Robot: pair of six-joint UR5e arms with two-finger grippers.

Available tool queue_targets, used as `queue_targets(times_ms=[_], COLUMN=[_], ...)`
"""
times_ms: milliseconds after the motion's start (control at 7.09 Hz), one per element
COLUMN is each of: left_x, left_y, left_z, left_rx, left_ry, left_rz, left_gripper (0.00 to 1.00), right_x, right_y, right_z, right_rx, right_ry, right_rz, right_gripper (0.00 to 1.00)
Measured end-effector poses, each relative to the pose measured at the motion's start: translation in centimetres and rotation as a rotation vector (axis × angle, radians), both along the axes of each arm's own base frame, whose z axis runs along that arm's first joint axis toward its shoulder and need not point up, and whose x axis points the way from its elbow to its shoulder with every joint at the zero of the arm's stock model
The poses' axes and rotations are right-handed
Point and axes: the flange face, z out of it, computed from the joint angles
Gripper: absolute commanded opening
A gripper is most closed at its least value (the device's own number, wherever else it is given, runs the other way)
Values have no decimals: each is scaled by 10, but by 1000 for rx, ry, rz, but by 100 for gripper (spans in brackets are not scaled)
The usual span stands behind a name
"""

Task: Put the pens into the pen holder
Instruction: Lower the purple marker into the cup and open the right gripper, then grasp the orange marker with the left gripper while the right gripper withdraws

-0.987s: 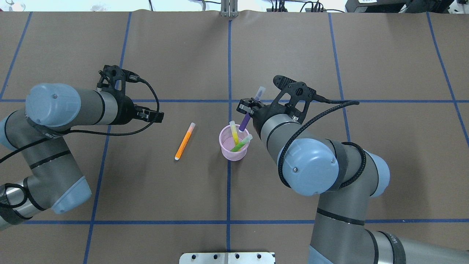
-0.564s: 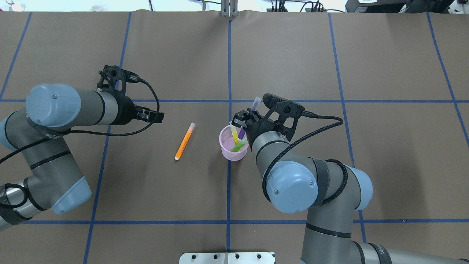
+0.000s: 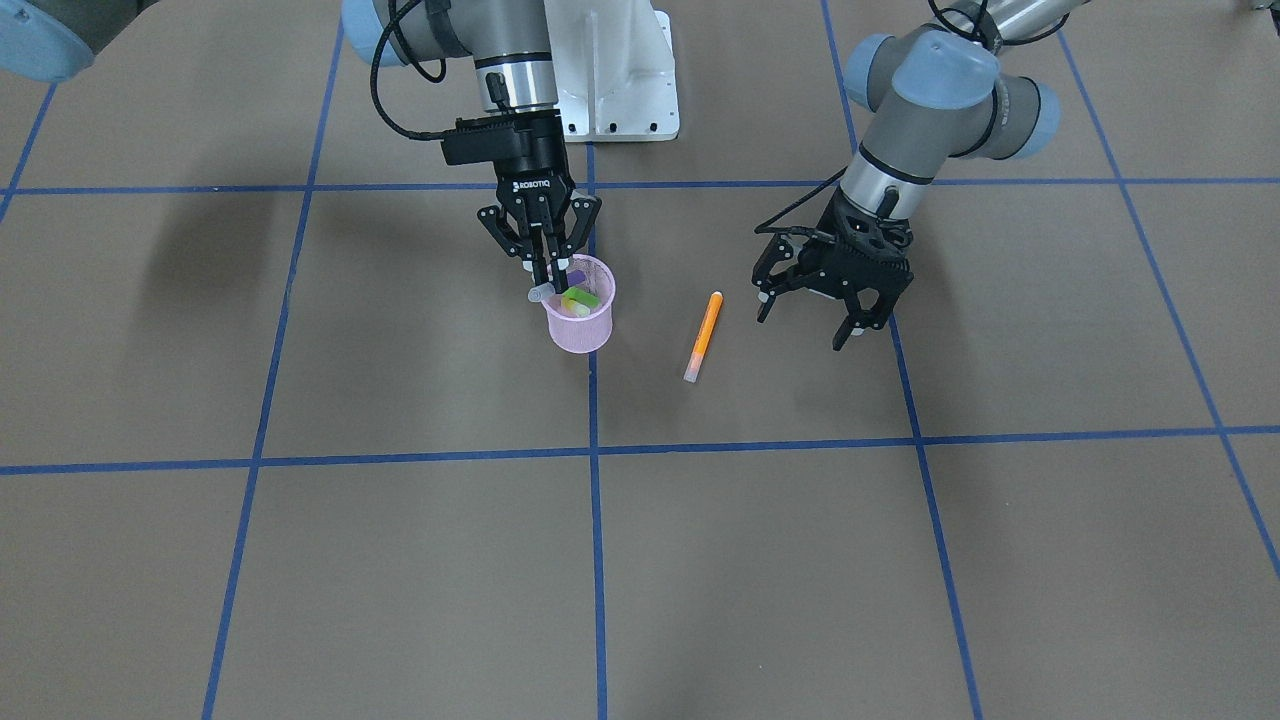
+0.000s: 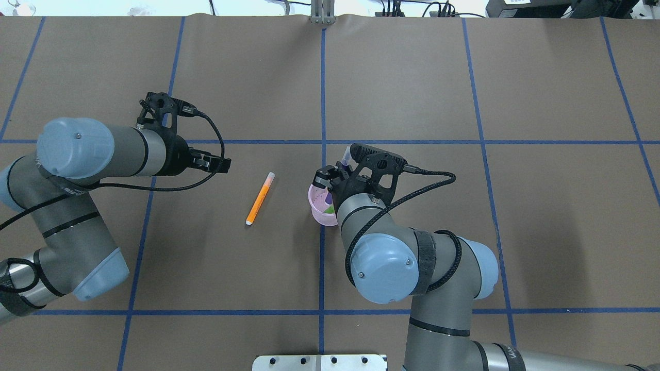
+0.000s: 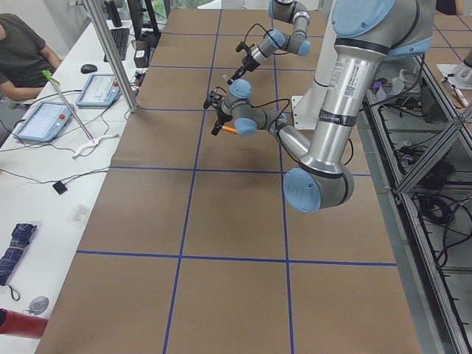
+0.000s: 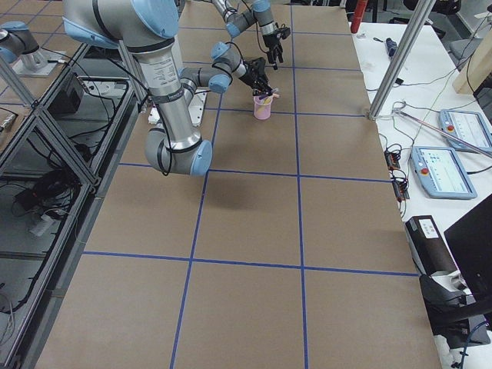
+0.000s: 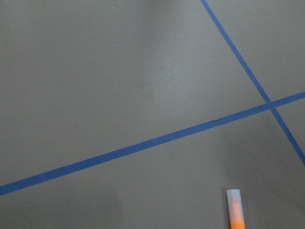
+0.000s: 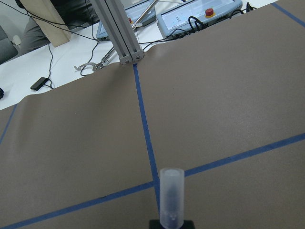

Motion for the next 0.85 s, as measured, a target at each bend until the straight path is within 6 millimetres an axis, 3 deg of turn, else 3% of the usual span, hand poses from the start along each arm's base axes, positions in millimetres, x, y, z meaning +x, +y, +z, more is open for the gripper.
queue_targets(times_ms=[141,564,846], left_x=[0,11,33], left_y=[0,-4,-18], left_z=[0,-2,-28], left_rx=[0,-8,-41], left_ry=[1,-8,-52], left_rz=[0,4,19], left_gripper=[100,100,100], right_x=[-2,-4,12], right_y=[2,3,-7], right_z=[1,4,-2], right_rx=[-2,-2,-4], right_ry=[2,14,18], right_rz=[-3,-15,-82], right_gripper=[99,99,99])
